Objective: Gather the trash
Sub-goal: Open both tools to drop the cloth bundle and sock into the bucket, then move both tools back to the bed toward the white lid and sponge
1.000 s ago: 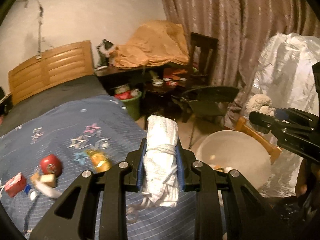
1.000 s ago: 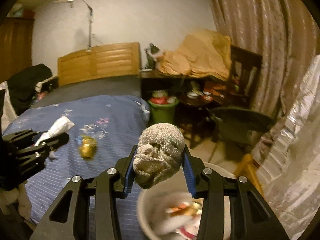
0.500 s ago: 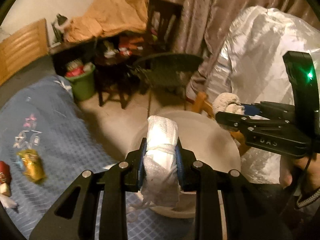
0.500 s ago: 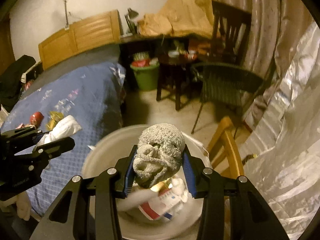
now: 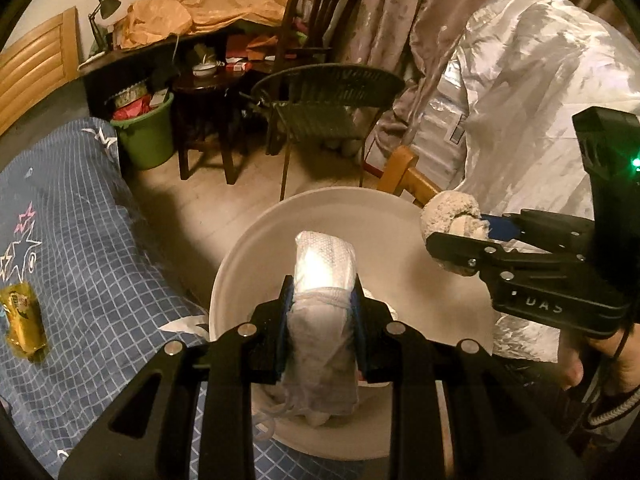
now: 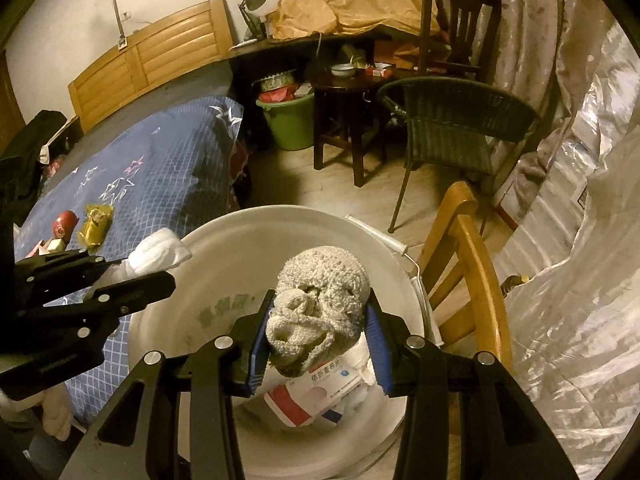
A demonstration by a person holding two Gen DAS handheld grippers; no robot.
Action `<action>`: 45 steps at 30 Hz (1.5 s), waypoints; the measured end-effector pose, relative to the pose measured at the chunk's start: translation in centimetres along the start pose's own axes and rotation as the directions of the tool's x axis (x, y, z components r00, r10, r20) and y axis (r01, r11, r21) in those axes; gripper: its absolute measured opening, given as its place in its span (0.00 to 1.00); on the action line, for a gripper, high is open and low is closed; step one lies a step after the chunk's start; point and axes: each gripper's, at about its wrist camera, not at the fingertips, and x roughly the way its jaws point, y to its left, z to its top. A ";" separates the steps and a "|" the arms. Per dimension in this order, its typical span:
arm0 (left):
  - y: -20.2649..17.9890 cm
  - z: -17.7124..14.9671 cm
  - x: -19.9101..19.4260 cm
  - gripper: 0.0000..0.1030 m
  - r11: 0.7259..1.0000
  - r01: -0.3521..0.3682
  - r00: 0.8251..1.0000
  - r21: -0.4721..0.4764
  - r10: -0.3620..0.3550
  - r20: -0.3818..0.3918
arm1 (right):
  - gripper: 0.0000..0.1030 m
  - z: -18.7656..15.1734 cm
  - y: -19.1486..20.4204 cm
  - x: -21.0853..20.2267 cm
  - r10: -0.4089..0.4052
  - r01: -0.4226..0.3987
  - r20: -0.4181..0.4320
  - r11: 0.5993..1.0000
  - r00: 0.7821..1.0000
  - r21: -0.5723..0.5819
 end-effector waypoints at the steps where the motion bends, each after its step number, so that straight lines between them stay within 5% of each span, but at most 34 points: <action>1: 0.1 -0.1 0.1 0.24 1.000 0.000 1.000 -0.004 0.000 -0.001 | 0.42 0.0 0.1 0.1 0.000 0.000 -0.001 1.000 1.000 -0.002; 30: 1.3 -0.1 0.3 0.25 0.999 -0.017 1.000 -0.042 0.017 -0.001 | 0.45 0.1 1.3 1.1 0.013 -0.014 -0.009 1.000 1.000 -0.012; 31: 1.4 0.0 0.3 0.34 0.999 -0.018 1.000 -0.049 0.018 -0.002 | 0.48 0.2 1.2 1.0 0.009 -0.009 -0.003 1.000 1.000 -0.009; 32: 1.6 0.0 0.3 0.53 0.998 -0.019 1.000 -0.058 0.019 -0.001 | 0.63 0.3 0.9 0.9 0.011 -0.011 0.004 1.000 1.000 -0.002; 33: 1.7 0.1 0.2 0.61 0.998 -0.019 1.000 -0.066 0.019 0.003 | 0.76 0.3 0.8 0.8 0.019 -0.019 0.014 1.000 1.000 0.010; 34: 2.0 0.0 0.0 0.67 0.997 -0.027 0.999 -0.071 0.029 0.014 | 0.76 0.3 0.6 0.7 0.022 -0.023 0.018 1.000 1.000 0.018; 45: 3.2 -0.9 -1.4 0.67 0.997 -0.022 1.000 -0.079 0.024 0.014 | 0.76 -0.9 1.0 -1.3 0.052 -0.055 0.067 0.998 0.996 0.041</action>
